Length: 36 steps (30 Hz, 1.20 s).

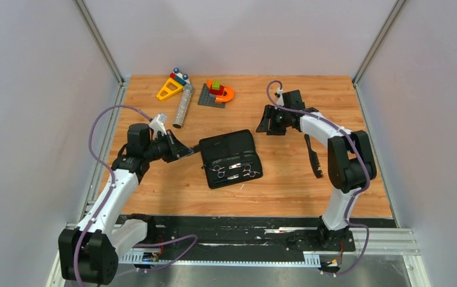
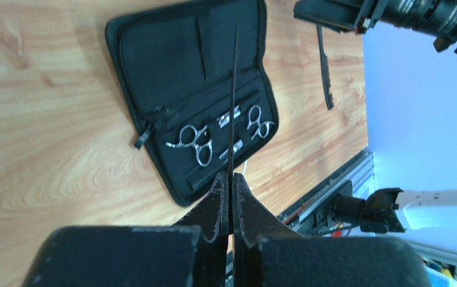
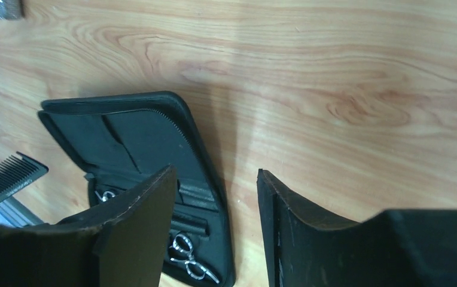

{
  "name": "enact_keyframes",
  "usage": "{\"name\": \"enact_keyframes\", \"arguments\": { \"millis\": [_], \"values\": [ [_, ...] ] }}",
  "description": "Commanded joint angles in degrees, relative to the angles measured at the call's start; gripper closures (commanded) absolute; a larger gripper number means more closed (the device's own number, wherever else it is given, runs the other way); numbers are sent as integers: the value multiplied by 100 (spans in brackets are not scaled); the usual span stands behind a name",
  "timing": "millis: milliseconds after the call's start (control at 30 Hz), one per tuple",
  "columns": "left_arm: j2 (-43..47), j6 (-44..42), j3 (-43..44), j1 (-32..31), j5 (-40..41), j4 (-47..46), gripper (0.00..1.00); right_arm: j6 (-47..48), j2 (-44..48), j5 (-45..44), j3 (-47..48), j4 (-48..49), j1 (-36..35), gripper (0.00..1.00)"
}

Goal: Sort the hair-cutting tools
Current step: Place the comb in the hairdressing tool bag.

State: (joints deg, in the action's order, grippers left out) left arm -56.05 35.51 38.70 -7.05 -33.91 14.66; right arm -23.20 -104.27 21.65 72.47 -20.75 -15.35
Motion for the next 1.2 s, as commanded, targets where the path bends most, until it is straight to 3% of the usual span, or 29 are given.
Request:
{"name": "enact_keyframes", "arguments": {
  "millis": [0,233,400,533,667,1000,1167],
  "values": [
    [-108,-223,58,156,-591,623,100,826,-461,69,519,81,-284,47],
    [-498,-546,261,191,-531,1199,100,1006,-1113,-158,839,184,-646,49],
    [-790,-672,402,190,-378,1250,100,1083,-1357,-340,754,230,-743,65],
    [-1084,-793,544,195,-240,1270,100,1347,-1388,-524,601,286,-808,84],
    [-1386,-772,667,222,-154,1093,100,1496,-1434,-668,524,317,-829,97],
    [-1913,-364,601,276,-345,398,100,1464,-1482,-688,449,369,-846,100],
    [-2246,-388,651,279,-512,488,100,1422,-1473,-706,476,370,-846,100]
  ]
}}
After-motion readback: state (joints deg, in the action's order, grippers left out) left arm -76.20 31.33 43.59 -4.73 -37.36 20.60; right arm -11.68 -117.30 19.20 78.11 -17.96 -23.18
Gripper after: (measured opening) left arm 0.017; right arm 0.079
